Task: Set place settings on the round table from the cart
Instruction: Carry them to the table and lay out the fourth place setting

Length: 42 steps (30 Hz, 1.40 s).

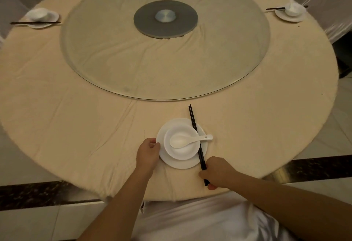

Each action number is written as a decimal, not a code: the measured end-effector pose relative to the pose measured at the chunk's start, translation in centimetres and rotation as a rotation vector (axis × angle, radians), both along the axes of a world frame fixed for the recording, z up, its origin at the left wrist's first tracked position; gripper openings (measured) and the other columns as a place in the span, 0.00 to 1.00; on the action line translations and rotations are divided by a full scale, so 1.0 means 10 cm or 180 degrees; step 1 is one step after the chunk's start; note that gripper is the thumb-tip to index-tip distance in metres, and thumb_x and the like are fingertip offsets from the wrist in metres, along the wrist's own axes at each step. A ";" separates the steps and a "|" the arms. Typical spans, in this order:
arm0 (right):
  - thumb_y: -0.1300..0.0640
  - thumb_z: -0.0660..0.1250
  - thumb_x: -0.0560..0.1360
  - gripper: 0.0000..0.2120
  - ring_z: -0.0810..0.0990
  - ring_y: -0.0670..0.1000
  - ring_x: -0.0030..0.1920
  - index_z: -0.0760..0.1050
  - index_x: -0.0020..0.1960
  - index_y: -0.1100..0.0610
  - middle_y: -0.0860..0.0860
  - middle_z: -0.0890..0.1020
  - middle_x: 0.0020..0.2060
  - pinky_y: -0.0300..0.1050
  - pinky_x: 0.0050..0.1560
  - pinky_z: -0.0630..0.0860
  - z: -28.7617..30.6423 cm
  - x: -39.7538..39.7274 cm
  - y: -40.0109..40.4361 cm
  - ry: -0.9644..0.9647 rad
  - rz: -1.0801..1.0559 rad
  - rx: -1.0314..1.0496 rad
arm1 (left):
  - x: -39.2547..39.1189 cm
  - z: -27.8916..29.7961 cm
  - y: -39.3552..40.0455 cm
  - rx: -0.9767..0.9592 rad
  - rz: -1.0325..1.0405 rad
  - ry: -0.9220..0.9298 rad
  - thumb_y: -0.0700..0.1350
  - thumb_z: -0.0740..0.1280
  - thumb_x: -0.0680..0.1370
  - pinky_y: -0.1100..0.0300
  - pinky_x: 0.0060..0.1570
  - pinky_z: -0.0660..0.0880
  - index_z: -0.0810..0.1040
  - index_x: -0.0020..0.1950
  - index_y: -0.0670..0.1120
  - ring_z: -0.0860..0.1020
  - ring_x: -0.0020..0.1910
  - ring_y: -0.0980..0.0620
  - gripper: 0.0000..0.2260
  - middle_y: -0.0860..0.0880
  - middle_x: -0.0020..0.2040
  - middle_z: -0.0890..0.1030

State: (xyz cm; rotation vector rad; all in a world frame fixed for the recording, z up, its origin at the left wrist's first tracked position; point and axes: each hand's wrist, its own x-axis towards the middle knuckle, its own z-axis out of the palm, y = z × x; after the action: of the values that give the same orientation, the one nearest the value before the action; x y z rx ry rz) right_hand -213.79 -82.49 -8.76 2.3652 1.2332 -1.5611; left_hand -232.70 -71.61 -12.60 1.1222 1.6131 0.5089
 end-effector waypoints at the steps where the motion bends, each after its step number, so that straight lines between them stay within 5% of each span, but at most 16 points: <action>1: 0.57 0.63 0.74 0.10 0.80 0.56 0.32 0.71 0.35 0.59 0.55 0.82 0.31 0.48 0.42 0.80 -0.01 0.00 0.00 0.0008 0.0013 -0.0011 | 0.00 0.00 0.00 -0.0001 0.0005 -0.0003 0.42 0.64 0.79 0.42 0.56 0.77 0.78 0.56 0.45 0.79 0.50 0.45 0.07 0.47 0.48 0.80; 14: 0.55 0.63 0.76 0.11 0.79 0.53 0.27 0.72 0.37 0.60 0.52 0.80 0.27 0.44 0.37 0.79 -0.06 0.01 -0.01 0.0103 -0.0024 0.0034 | 0.00 0.03 -0.04 0.0047 0.0004 -0.0019 0.43 0.65 0.79 0.42 0.55 0.78 0.78 0.54 0.46 0.80 0.49 0.45 0.06 0.48 0.47 0.81; 19: 0.54 0.63 0.76 0.13 0.78 0.49 0.24 0.72 0.35 0.58 0.46 0.76 0.17 0.43 0.36 0.79 -0.06 0.01 -0.01 0.0127 -0.0008 0.0011 | 0.00 0.02 -0.04 0.0053 0.0014 -0.0046 0.42 0.65 0.79 0.42 0.56 0.78 0.78 0.54 0.47 0.80 0.50 0.45 0.05 0.48 0.47 0.81; 42: 0.54 0.65 0.77 0.11 0.83 0.57 0.36 0.75 0.43 0.63 0.57 0.83 0.34 0.52 0.46 0.82 -0.01 0.01 -0.02 0.0360 -0.0220 0.0001 | 0.01 0.02 -0.03 -0.0104 0.0294 -0.0252 0.41 0.66 0.79 0.46 0.53 0.80 0.79 0.56 0.43 0.81 0.50 0.44 0.07 0.43 0.50 0.82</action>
State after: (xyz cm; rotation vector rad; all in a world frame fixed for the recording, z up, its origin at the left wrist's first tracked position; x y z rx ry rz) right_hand -213.69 -82.68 -8.85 2.3742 1.1832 -1.7374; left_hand -232.61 -71.90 -12.43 0.9949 1.6039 0.5785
